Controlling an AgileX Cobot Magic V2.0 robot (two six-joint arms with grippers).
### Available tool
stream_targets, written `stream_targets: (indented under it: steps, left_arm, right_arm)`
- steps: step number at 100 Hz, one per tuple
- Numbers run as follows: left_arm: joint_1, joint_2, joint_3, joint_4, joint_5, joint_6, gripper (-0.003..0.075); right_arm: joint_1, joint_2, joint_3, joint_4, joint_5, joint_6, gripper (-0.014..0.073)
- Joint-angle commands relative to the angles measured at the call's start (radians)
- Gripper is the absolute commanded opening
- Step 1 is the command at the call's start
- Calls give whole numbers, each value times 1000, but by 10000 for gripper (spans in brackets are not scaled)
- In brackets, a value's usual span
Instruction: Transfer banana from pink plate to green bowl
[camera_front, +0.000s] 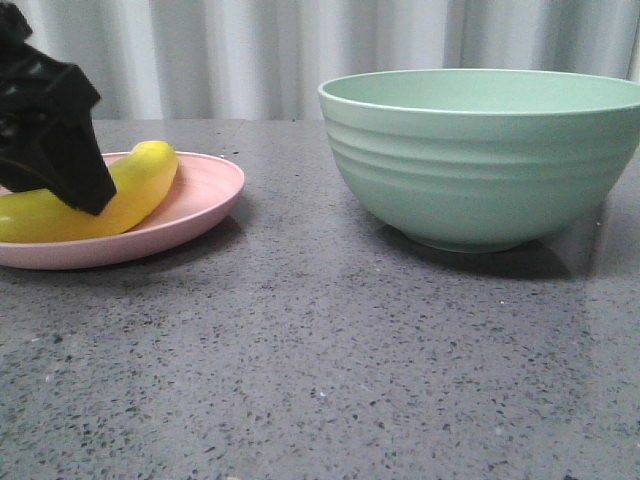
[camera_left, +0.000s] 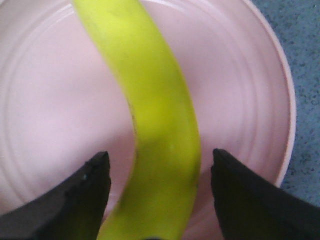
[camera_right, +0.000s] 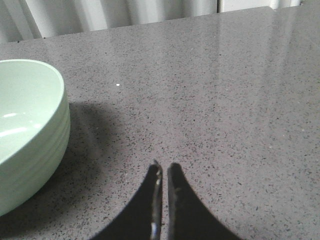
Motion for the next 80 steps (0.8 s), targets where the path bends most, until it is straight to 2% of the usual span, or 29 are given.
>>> stream_targets:
  steps: [1, 15, 22, 58, 68, 80]
  left_arm:
    - [-8, -1, -38, -2, -20, 3, 409]
    - [-8, 22, -38, -2, -20, 3, 403]
    - [-8, 26, -38, -2, -20, 3, 368]
    - [-8, 28, -40, 0, -43, 3, -20]
    - [-8, 28, -61, 4, -36, 15, -20]
    - [-8, 25, -115, 3, -2, 55, -20]
  right_arm:
    - [3, 15, -31, 2, -76, -3, -70]
    - [3, 15, -31, 2, -76, -3, -70]
    - [3, 15, -31, 2, -76, -3, -70]
    - [3, 15, -35, 2, -76, -3, -70]
    - [3, 15, -59, 4, -44, -3, -70]
    - [9, 19, -137, 4, 58, -5, -70]
